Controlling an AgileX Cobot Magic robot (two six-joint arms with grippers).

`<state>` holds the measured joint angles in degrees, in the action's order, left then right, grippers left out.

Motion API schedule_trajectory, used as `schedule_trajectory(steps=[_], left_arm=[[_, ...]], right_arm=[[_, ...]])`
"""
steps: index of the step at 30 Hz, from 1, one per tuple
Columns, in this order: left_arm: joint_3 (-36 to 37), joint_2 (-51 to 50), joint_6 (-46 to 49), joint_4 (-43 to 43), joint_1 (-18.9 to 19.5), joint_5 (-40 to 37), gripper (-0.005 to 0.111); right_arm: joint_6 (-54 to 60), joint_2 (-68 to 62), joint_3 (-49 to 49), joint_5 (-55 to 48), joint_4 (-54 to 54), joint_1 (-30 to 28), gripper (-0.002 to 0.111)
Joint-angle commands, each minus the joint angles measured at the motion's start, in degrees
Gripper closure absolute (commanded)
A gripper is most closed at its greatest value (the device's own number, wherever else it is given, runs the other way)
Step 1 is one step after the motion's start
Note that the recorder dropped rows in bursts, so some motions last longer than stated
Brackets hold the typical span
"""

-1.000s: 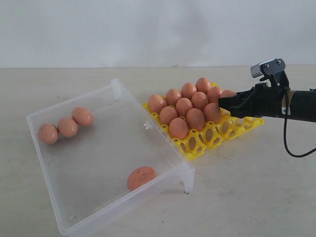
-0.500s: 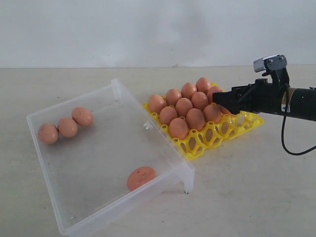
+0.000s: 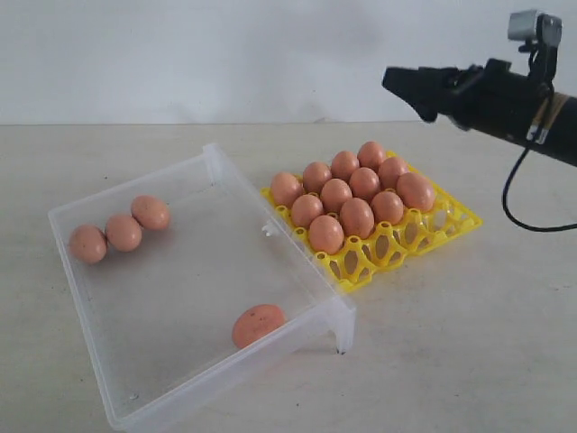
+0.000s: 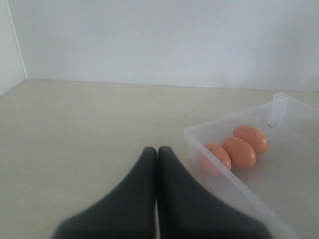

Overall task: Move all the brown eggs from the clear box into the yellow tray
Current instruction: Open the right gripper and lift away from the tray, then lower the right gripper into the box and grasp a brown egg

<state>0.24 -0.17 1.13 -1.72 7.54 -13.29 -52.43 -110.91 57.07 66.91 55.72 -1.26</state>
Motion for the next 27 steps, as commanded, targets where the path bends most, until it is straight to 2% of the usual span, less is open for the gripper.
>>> schedule_trajectory(steps=[1,5,7,9,12,15,17,18,20,22,23,25,27], left_arm=[[-0.2,0.2,0.0,-0.3,-0.2,0.0,0.111],[-0.2,0.2,0.0,-0.3,-0.2,0.0,0.111],[-0.2,0.2,0.0,-0.3,-0.2,0.0,0.111],[-0.2,0.2,0.0,-0.3,-0.2,0.0,0.111],[-0.2,0.2,0.0,-0.3,-0.2,0.0,0.111],[-0.2,0.2,0.0,-0.3,-0.2,0.0,0.111],[-0.2,0.2,0.0,-0.3,-0.2,0.0,0.111],[-0.2,0.2,0.0,-0.3,-0.2,0.0,0.111],[-0.2,0.2,0.0,-0.3,-0.2,0.0,0.111],[-0.2,0.2,0.0,-0.3,-0.2,0.0,0.111],[-0.2,0.2,0.0,-0.3,-0.2,0.0,0.111],[-0.2,0.2,0.0,-0.3,-0.2,0.0,0.111],[-0.2,0.2,0.0,-0.3,-0.2,0.0,0.111]], right_arm=[[-3.2,4.3,0.2,3.0,-0.9,9.3,0.054],[-1.7,5.1,0.2,3.0,2.7,23.1,0.087],[2.6,5.1,0.2,-0.6,4.3,29.8,0.106],[11.1,5.1,0.8,-7.7,4.5,36.2,0.108],[16.6,5.1,4.0,-26.3,4.7,43.3,0.108],[15.9,5.1,10.0,-53.6,6.0,49.3,0.108],[14.8,3.8,16.3,-76.5,5.1,53.2,0.108],[15.5,2.8,18.9,-83.0,3.3,54.2,0.108],[23.5,0.8,25.4,-91.2,-6.8,54.6,0.108],[40.6,-1.2,32.1,-96.3,-25.8,54.4,0.109],[51.9,-2.5,36.1,-101.3,-36.3,54.1,0.109],[67.4,-5.9,44.3,-113.6,-53.3,53.4,0.109],[73.7,-10.9,53.8,-126.8,-64.4,52.3,0.109]])
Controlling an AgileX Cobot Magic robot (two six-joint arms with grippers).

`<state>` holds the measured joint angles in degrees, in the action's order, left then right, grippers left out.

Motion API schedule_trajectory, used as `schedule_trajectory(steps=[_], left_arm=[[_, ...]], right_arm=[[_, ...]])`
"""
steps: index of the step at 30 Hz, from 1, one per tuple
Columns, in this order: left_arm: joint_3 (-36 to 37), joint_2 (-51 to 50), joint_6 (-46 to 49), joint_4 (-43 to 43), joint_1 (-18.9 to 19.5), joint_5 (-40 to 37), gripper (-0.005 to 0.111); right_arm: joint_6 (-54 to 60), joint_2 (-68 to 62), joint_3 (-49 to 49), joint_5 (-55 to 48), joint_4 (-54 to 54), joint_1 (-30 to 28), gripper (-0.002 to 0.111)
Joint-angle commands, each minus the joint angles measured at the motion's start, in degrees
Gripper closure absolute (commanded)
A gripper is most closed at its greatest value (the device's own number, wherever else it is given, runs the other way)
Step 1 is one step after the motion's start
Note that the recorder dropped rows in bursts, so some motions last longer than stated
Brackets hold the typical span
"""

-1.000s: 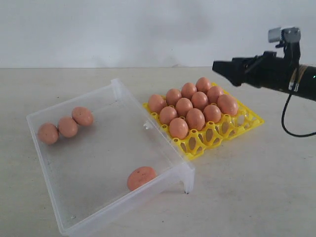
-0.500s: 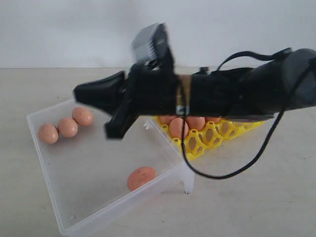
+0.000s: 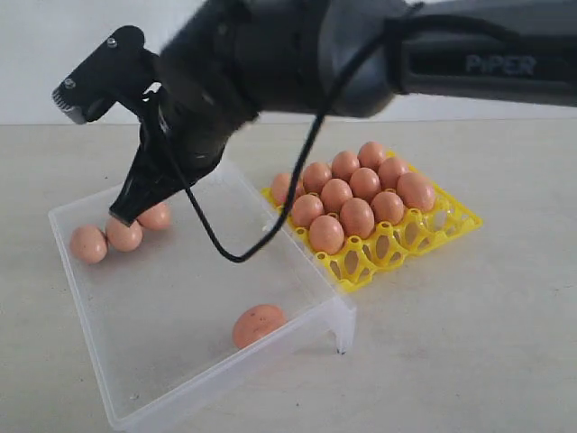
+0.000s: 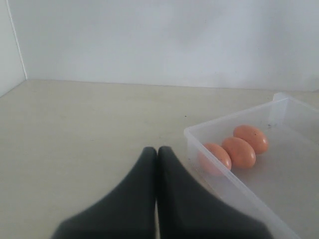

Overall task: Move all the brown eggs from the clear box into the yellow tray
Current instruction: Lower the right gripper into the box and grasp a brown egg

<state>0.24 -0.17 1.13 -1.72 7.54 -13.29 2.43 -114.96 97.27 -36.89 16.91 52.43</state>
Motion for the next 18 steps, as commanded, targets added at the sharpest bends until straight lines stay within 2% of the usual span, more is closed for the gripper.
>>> schedule_trajectory(steps=[1,3,6,13,16,18], left_arm=[[-0.2,0.2,0.0,-0.3,-0.2,0.0,0.111],[-0.2,0.2,0.0,-0.3,-0.2,0.0,0.111],[-0.2,0.2,0.0,-0.3,-0.2,0.0,0.111],[-0.2,0.2,0.0,-0.3,-0.2,0.0,0.111],[-0.2,0.2,0.0,-0.3,-0.2,0.0,0.111],[-0.2,0.2,0.0,-0.3,-0.2,0.0,0.111]], right_arm=[[18.9,-9.1,17.3,-26.8,-27.5,-1.7,0.109],[17.1,-14.9,26.2,-32.3,-28.7,-2.5,0.109],[10.9,-21.8,34.5,-33.1,-28.4,-3.4,0.109],[2.8,-21.7,34.6,-33.1,-28.0,-3.9,0.109],[3.0,-18.1,33.7,-33.1,-28.8,-3.8,0.109],[5.9,-13.9,29.6,-33.1,-28.1,-3.8,0.109]])
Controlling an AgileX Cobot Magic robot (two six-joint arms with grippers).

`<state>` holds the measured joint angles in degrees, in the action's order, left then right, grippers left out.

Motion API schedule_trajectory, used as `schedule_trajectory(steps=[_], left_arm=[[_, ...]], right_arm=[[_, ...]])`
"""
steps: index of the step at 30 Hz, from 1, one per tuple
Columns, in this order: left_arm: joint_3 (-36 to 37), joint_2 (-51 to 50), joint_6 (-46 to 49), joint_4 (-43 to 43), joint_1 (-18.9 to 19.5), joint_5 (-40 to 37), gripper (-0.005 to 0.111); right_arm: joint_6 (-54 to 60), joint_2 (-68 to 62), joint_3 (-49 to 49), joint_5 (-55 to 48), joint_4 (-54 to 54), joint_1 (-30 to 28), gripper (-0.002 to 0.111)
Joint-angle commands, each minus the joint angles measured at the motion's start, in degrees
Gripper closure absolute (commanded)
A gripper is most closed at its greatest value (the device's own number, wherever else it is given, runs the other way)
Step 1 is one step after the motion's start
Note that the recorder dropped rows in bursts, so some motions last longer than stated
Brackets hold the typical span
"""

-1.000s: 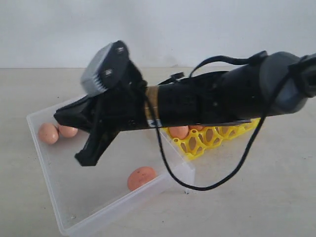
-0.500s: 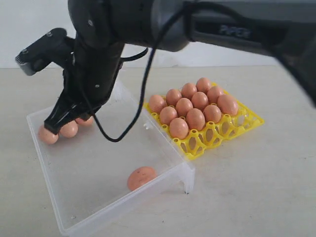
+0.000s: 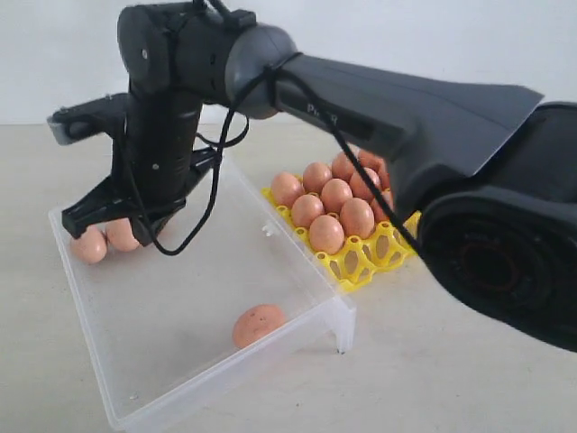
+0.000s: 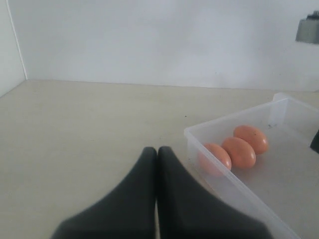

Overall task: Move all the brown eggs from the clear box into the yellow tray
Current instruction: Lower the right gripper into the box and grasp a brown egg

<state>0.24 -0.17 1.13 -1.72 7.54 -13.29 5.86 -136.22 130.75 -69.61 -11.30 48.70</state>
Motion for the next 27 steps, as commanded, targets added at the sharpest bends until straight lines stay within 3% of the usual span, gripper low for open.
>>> schedule_trajectory(steps=[1,6,10,12,15,21,27], left_arm=[[-0.2,0.2,0.0,-0.3,-0.2,0.0,0.111],[-0.2,0.2,0.0,-0.3,-0.2,0.0,0.111],[-0.2,0.2,0.0,-0.3,-0.2,0.0,0.111],[-0.2,0.2,0.0,-0.3,-0.2,0.0,0.111],[-0.2,0.2,0.0,-0.3,-0.2,0.0,0.111],[-0.2,0.2,0.0,-0.3,-0.2,0.0,0.111],[-0.2,0.2,0.0,-0.3,-0.2,0.0,0.111]], right_arm=[[5.1,9.3,-6.5,-0.3,0.6,-0.1,0.109],[37.3,24.3,-29.4,-0.3,1.5,-0.6,0.109],[48.5,29.6,-44.3,0.1,3.1,-0.9,0.109],[51.5,29.7,-48.1,4.8,3.3,-0.9,0.107],[53.5,28.7,-51.0,11.4,3.5,-0.9,0.094],[49.6,27.7,-51.2,19.9,3.5,-0.9,0.052],[46.7,24.7,-51.2,21.9,3.2,-0.9,0.047]])
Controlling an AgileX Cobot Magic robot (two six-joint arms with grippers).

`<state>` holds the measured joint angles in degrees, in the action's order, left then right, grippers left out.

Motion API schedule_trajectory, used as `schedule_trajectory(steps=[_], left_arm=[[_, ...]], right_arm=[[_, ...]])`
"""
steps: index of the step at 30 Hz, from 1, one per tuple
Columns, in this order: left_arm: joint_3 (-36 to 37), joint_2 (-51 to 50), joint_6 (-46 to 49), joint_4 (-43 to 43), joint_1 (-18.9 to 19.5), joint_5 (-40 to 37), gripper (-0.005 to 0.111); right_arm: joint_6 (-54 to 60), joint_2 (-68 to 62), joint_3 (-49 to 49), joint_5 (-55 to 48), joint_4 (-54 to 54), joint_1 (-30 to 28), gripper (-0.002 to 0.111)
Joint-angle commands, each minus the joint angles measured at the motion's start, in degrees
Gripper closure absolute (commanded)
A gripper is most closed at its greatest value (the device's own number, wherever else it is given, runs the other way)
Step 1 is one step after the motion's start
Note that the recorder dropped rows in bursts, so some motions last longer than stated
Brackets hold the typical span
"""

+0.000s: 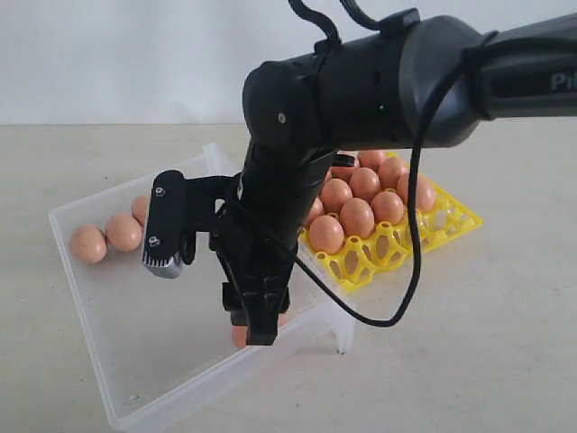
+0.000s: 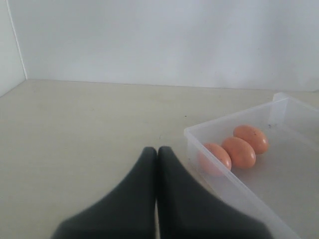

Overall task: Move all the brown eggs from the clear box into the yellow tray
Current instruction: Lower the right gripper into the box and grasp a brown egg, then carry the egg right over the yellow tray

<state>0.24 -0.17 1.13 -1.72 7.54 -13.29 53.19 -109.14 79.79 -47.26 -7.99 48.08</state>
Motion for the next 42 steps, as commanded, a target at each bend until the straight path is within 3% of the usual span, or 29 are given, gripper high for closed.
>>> schedule_trajectory(steps=[1,8,14,15,16,18,23,34,38,42], left_arm=[[-0.2,0.2,0.0,-0.3,-0.2,0.0,0.111],[-0.2,0.2,0.0,-0.3,-0.2,0.0,0.111],[-0.2,0.2,0.0,-0.3,-0.2,0.0,0.111],[-0.2,0.2,0.0,-0.3,-0.2,0.0,0.111],[-0.2,0.2,0.0,-0.3,-0.2,0.0,0.111],[-0.2,0.2,0.0,-0.3,-0.2,0.0,0.111],[-0.2,0.2,0.0,-0.3,-0.2,0.0,0.111],[-0.2,0.2,0.0,-0.3,-0.2,0.0,0.111],[-0.2,0.2,0.0,-0.3,-0.2,0.0,0.111],[-0.2,0.2,0.0,-0.3,-0.2,0.0,0.111]], right_arm=[[-0.6,-2.9,-0.3,-0.5,-0.1,-0.3,0.047],[-0.8,-7.9,-0.3,1.1,1.5,-0.3,0.047],[-13.2,-8.7,-0.3,4.7,8.4,-0.3,0.051],[-14.9,-8.7,-0.3,5.1,8.6,-0.3,0.057],[-15.4,-8.7,-0.3,5.8,8.6,-0.3,0.080],[-15.5,-8.7,-0.3,8.5,8.5,-0.3,0.107],[-15.7,-6.4,2.2,14.0,3.9,-0.1,0.107],[-22.7,8.4,4.0,39.7,-29.5,-0.3,0.107],[-22.7,15.9,-7.9,55.1,-32.7,1.3,0.109],[-30.5,27.4,-30.9,72.9,-26.0,1.4,0.109]])
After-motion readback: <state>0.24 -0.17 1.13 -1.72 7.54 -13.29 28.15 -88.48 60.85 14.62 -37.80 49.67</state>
